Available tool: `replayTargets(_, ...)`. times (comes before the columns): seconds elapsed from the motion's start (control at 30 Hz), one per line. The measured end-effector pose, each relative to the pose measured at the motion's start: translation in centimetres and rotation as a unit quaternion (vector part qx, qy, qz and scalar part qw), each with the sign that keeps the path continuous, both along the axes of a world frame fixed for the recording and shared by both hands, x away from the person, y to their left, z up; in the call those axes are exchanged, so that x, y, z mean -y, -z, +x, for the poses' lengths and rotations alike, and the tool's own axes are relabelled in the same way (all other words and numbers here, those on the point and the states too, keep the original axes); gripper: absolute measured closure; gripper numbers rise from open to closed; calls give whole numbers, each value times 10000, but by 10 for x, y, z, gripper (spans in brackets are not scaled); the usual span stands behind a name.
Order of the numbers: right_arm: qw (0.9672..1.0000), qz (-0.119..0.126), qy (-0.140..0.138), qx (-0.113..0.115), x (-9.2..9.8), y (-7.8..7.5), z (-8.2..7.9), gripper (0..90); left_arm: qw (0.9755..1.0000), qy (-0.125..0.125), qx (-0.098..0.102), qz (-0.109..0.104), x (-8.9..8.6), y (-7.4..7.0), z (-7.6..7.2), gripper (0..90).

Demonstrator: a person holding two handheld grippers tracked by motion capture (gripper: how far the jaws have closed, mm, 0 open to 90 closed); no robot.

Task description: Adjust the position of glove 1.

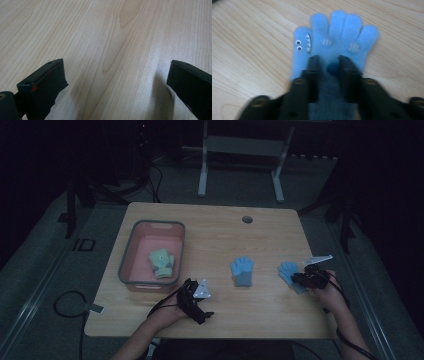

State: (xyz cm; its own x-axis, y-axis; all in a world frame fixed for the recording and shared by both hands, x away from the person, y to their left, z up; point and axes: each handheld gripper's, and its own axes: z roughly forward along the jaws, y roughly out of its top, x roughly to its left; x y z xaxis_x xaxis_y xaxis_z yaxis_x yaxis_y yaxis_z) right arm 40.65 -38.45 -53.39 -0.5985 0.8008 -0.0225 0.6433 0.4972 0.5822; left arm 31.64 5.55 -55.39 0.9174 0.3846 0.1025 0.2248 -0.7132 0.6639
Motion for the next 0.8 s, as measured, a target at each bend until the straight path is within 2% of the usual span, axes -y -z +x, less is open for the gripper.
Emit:
replayTargets(0.03,10000,0,0,0,0,0,0,787,10000,0,0,0,0,0,0,21)
replayTargets(0.07,9999,-79,132,38,-6,0,-2,833,10000,2,-2,-10,0,0,0,21)
replayTargets(0.13,9995,-177,247,104,-12,-3,-5,851,10000,3,13,-8,0,-1,0,21)
replayTargets(0.27,9981,136,510,318,-26,-21,-10,861,10000,3,19,10,1,-1,0,21)
replayTargets(0.3,9981,136,510,318,-26,-21,-10,861,10000,3,19,10,1,-1,0,21)
replayTargets(0.33,9966,298,610,466,-37,-35,-12,861,10000,-3,16,-26,1,-2,0,21)
replayTargets(0.47,9931,291,963,598,-58,-48,-16,860,10000,18,27,-6,2,-2,0,21)
replayTargets(0.5,9931,291,963,598,-58,-48,-16,860,10000,18,27,-6,2,-2,0,21)
replayTargets(0.57,9903,470,1220,477,-68,-47,-17,860,10000,21,2,-14,1,-2,0,21)
replayTargets(0.67,9866,427,1503,472,-78,-43,-20,860,10000,28,-11,-50,0,-2,1,21)
replayTargets(0.73,9839,498,1659,447,-82,-38,-20,860,10000,7,-18,-79,0,-3,1,21)
replayTargets(0.77,9839,498,1659,447,-82,-38,-20,860,10000,7,-18,-79,0,-3,1,21)
replayTargets(0.8,9813,473,1813,430,-89,-32,-19,859,10000,-14,-18,-88,0,-3,1,21)
